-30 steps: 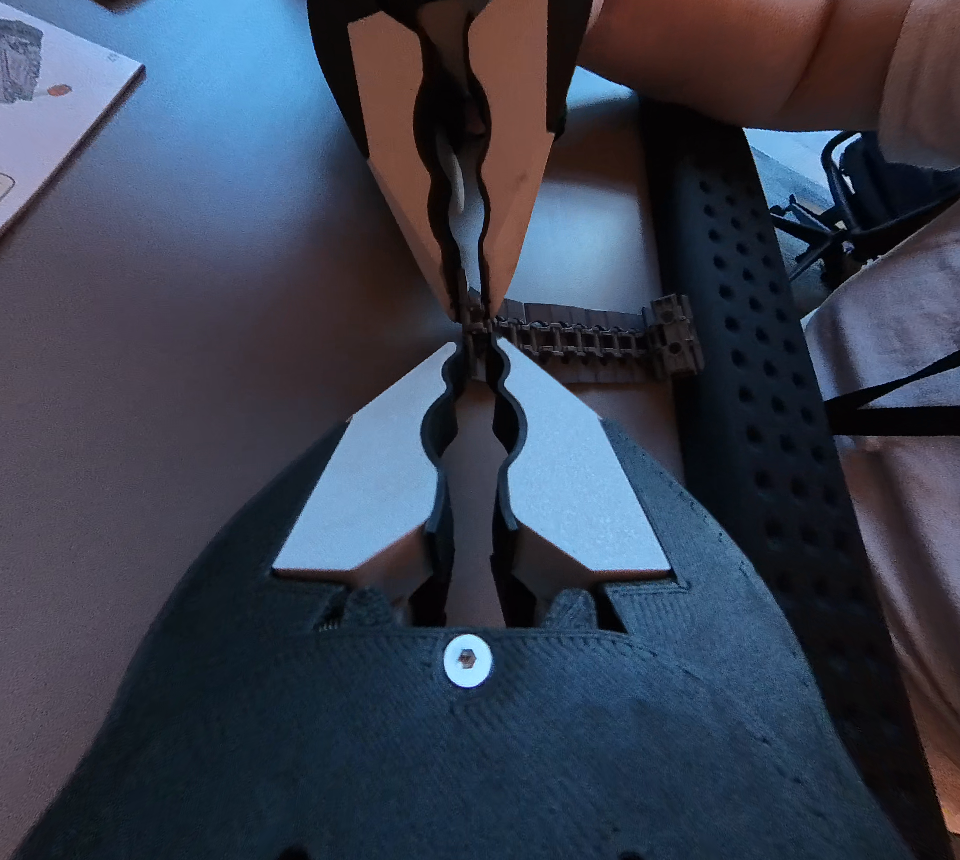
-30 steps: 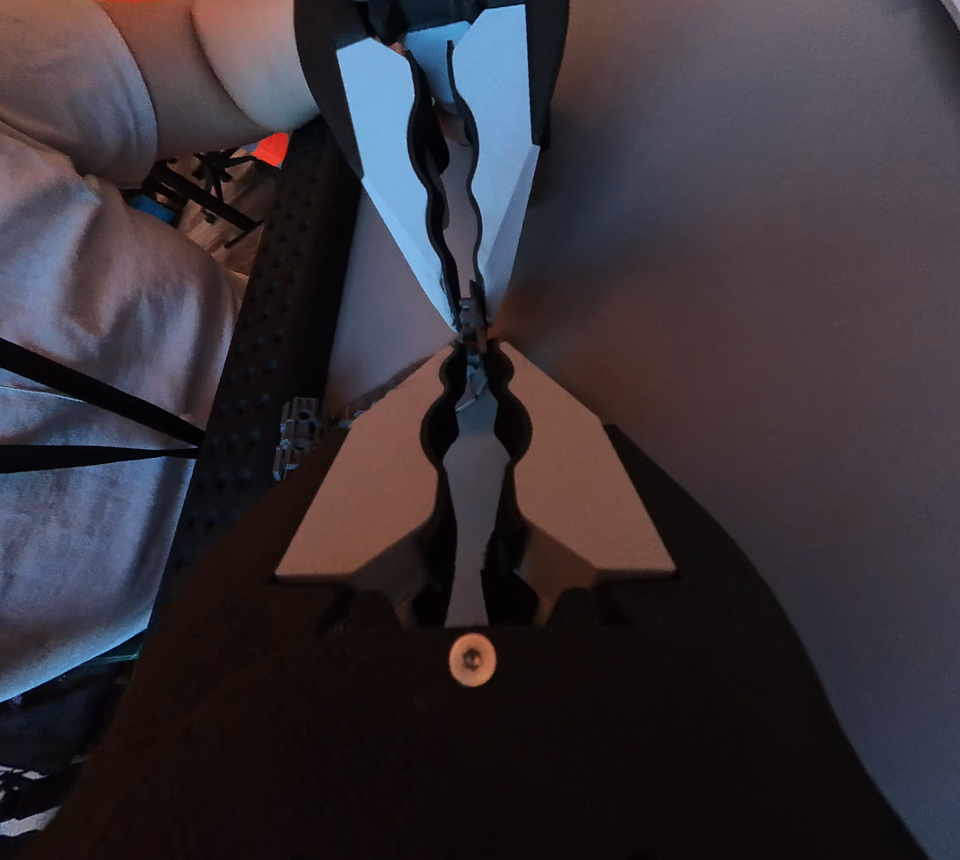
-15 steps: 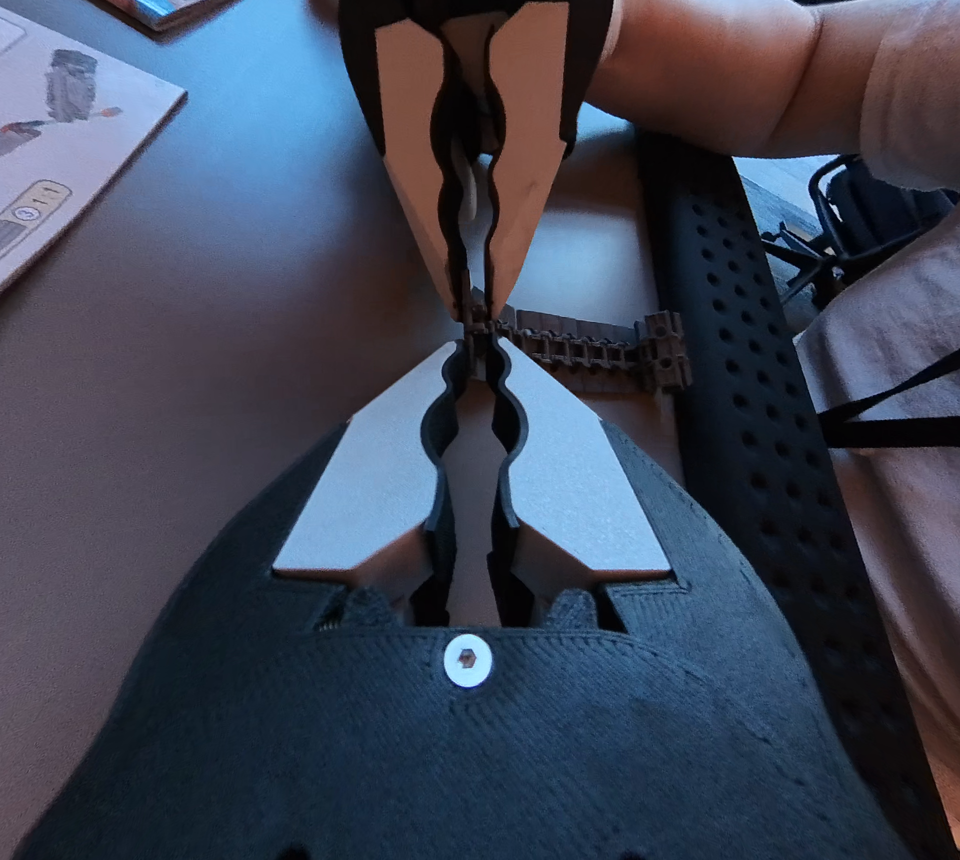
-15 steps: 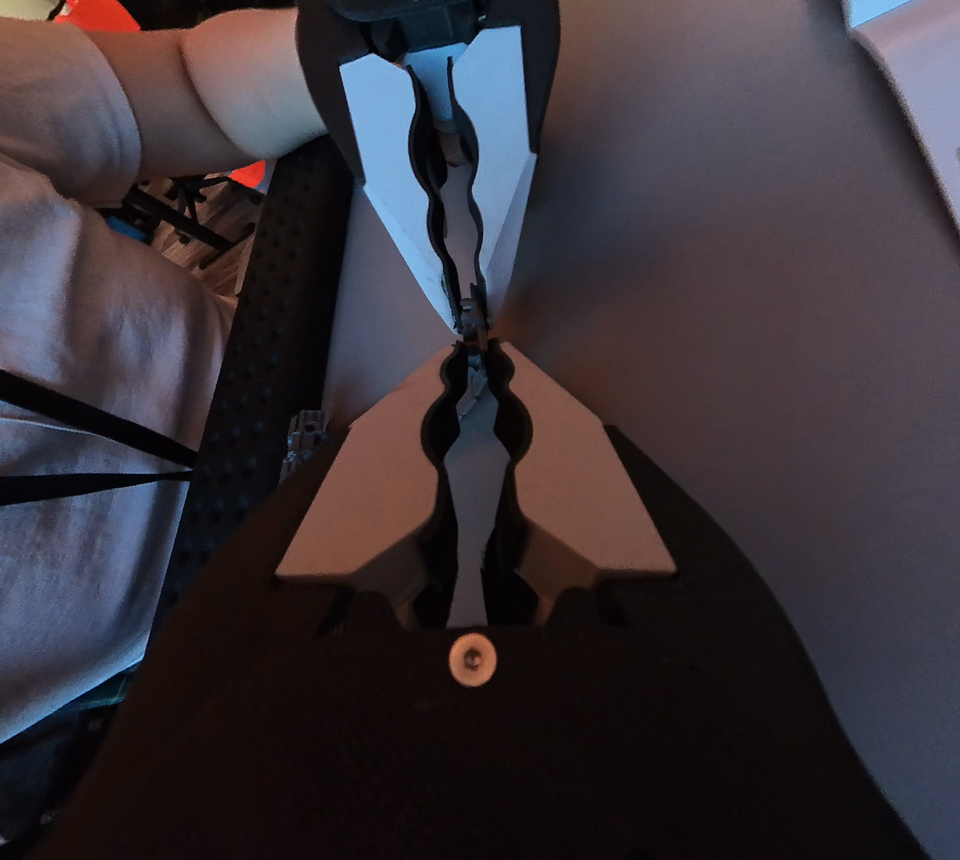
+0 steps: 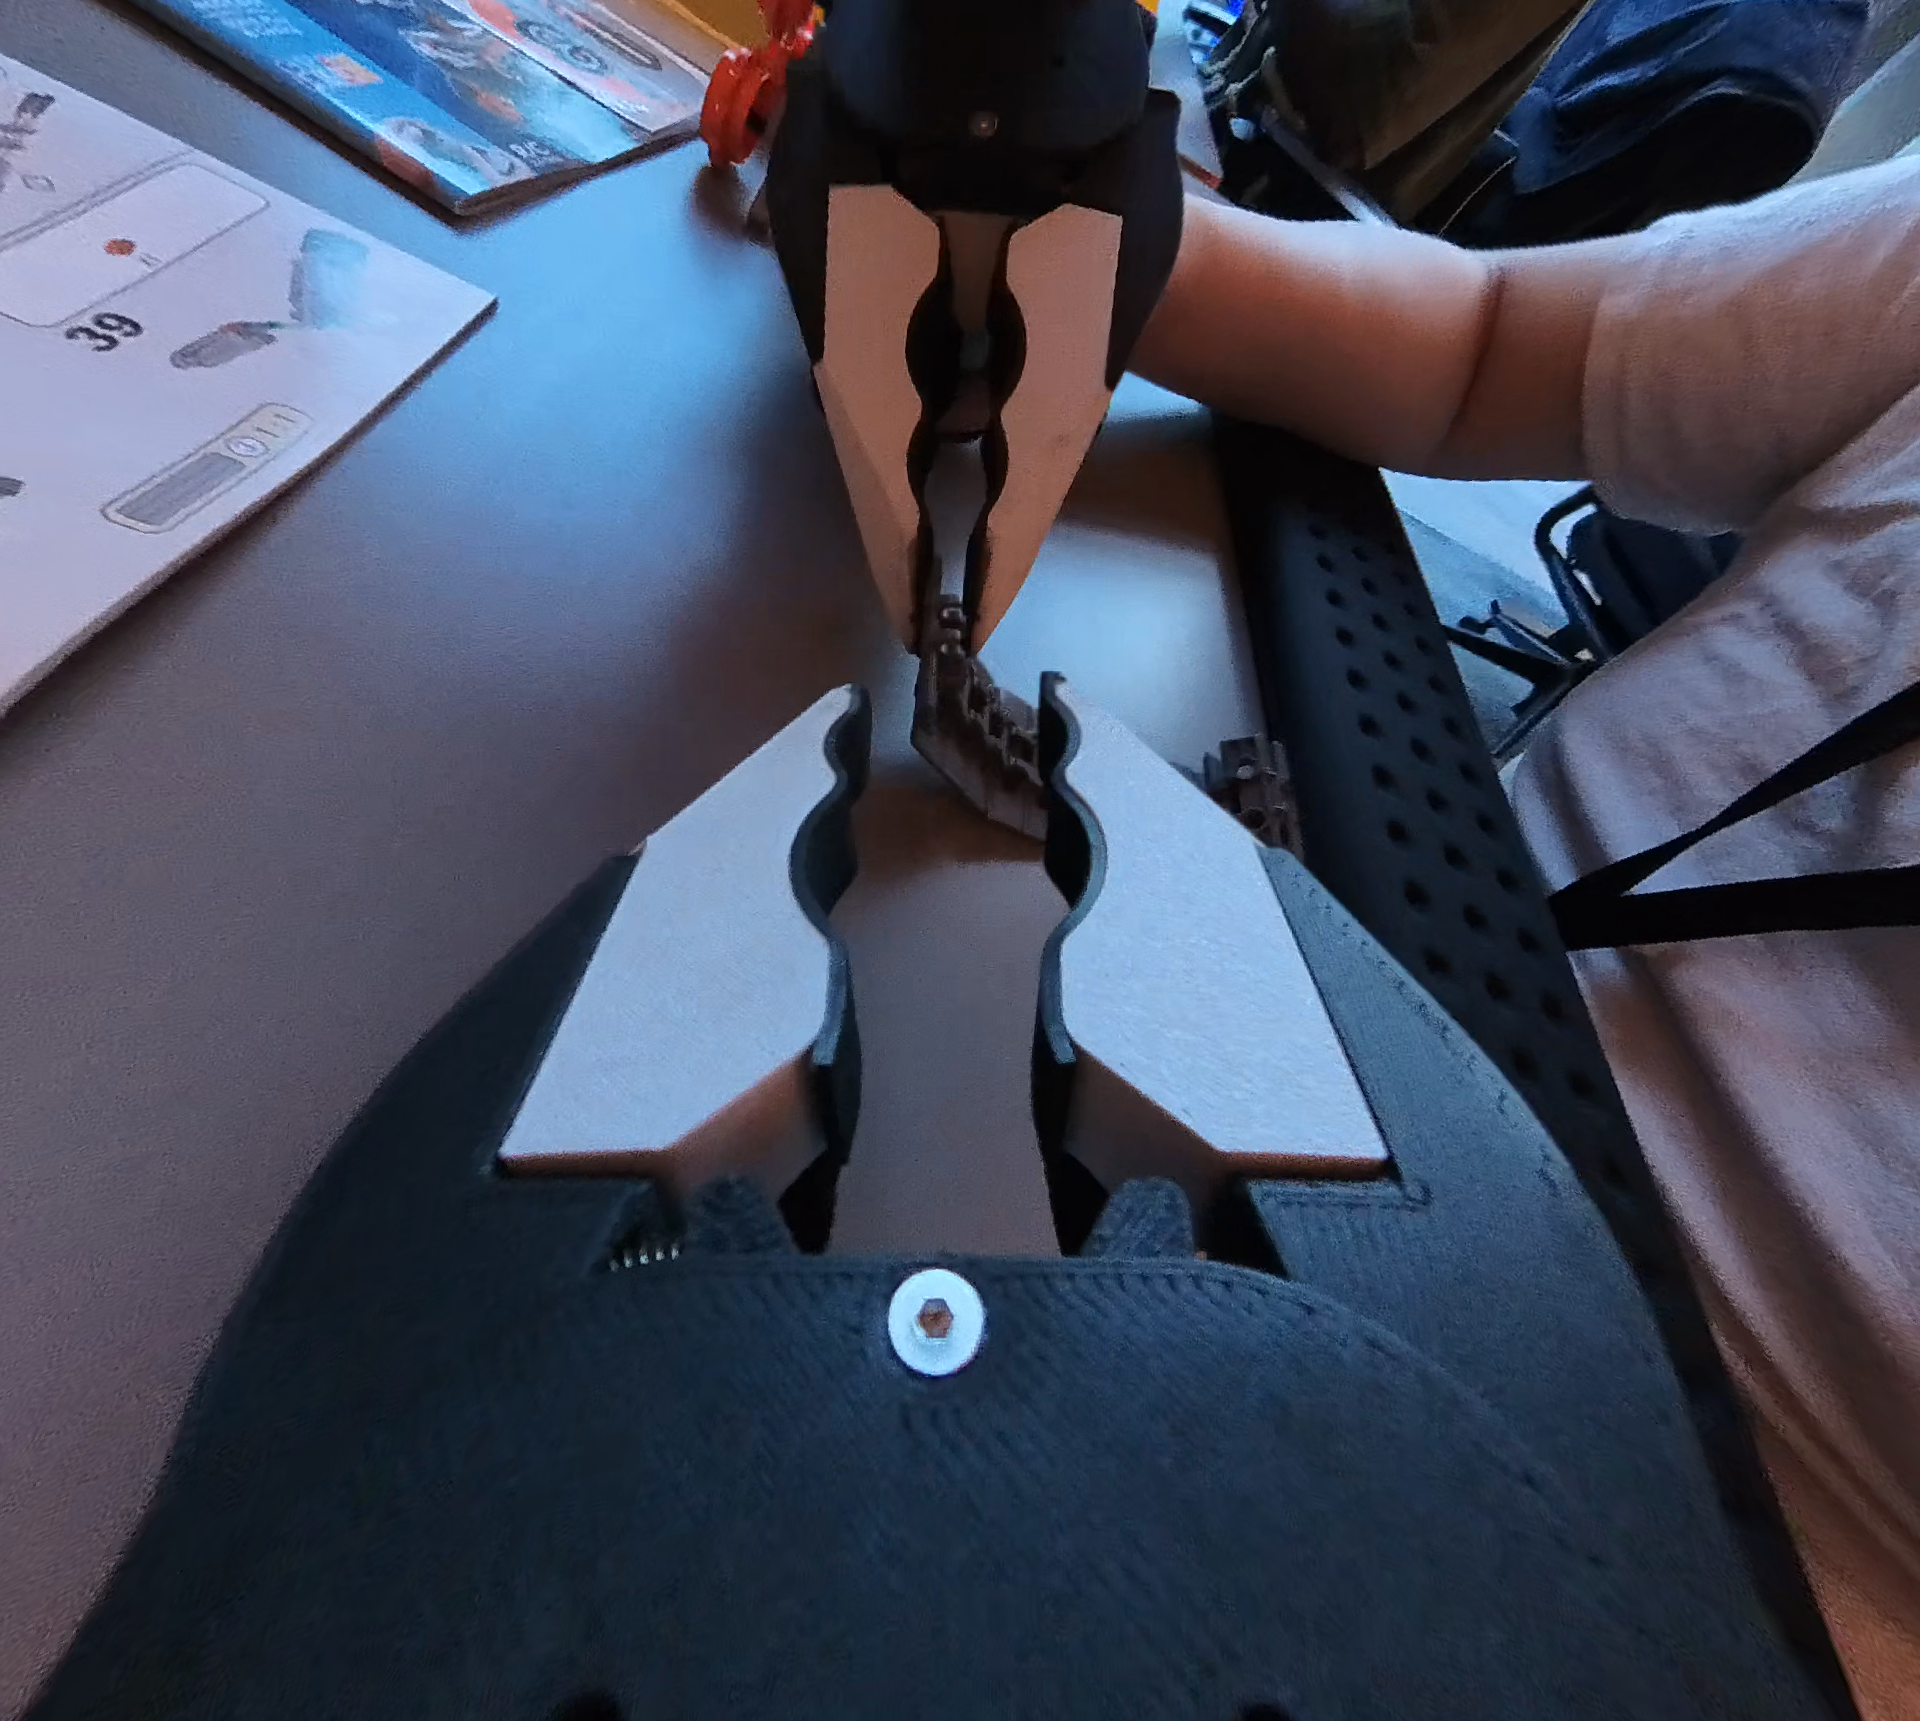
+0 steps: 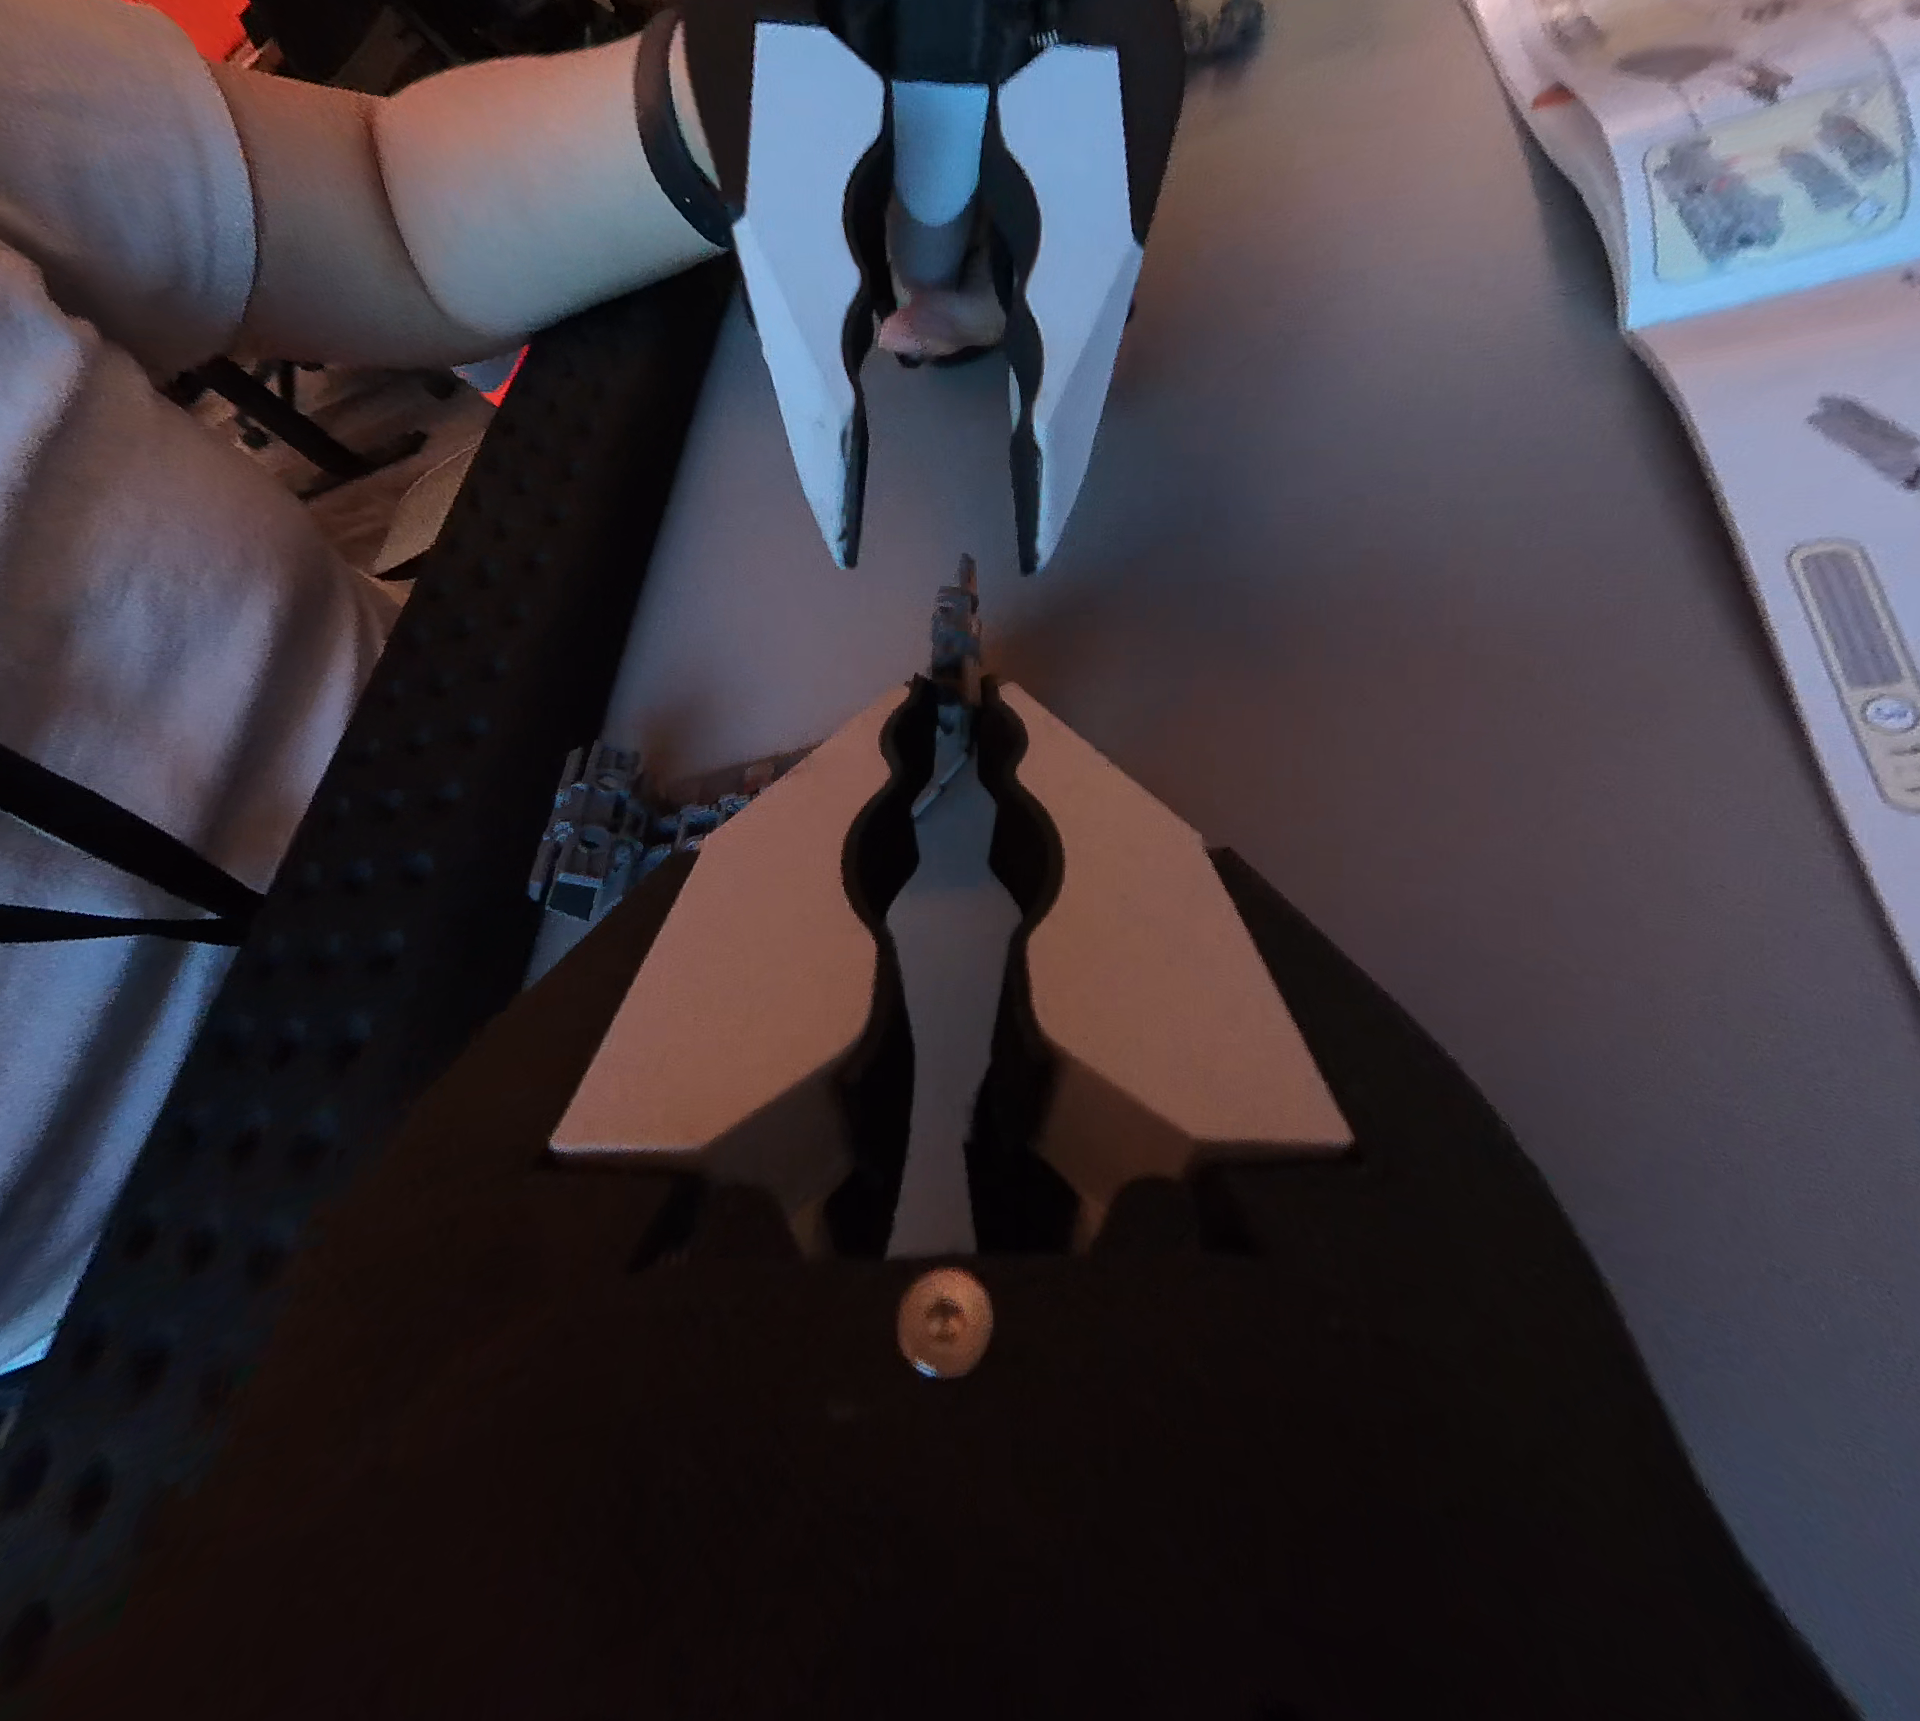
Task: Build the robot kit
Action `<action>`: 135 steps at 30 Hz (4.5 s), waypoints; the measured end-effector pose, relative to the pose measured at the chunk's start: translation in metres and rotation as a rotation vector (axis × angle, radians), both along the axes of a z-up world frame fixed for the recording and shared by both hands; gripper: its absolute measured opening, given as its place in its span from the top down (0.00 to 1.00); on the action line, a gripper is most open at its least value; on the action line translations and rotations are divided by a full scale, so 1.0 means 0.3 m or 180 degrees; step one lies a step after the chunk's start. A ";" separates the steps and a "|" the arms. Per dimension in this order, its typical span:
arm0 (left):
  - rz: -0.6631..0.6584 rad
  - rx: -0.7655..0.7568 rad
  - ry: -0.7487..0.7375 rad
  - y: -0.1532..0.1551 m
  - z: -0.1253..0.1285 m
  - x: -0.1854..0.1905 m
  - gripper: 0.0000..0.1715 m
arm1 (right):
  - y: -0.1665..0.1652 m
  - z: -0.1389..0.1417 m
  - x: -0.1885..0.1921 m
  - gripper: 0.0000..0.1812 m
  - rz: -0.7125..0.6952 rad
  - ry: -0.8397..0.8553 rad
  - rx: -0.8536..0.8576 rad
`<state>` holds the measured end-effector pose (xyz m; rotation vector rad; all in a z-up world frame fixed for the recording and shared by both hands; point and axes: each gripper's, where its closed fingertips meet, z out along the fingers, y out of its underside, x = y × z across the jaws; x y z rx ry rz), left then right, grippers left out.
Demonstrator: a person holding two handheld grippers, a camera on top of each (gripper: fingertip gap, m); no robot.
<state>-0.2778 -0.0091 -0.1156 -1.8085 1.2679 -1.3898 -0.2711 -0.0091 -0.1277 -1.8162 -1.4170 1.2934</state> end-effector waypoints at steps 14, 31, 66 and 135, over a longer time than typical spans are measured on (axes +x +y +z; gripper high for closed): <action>0.0085 -0.0450 -0.0039 0.003 -0.009 0.021 0.94 | 0.009 0.030 -0.018 0.96 -0.0085 0.0170 0.0350; 0.0198 0.0375 -0.0092 0.009 0.019 0.025 0.96 | 0.015 0.060 -0.017 0.96 -0.0140 0.0418 0.0282; 0.0132 0.1450 0.0041 -0.006 0.008 0.028 0.97 | 0.000 0.051 -0.014 0.97 -0.0072 0.0324 0.0223; 0.0044 0.2415 0.0764 -0.021 -0.054 0.033 0.96 | -0.037 -0.022 -0.013 0.94 -0.0181 0.0026 -0.1510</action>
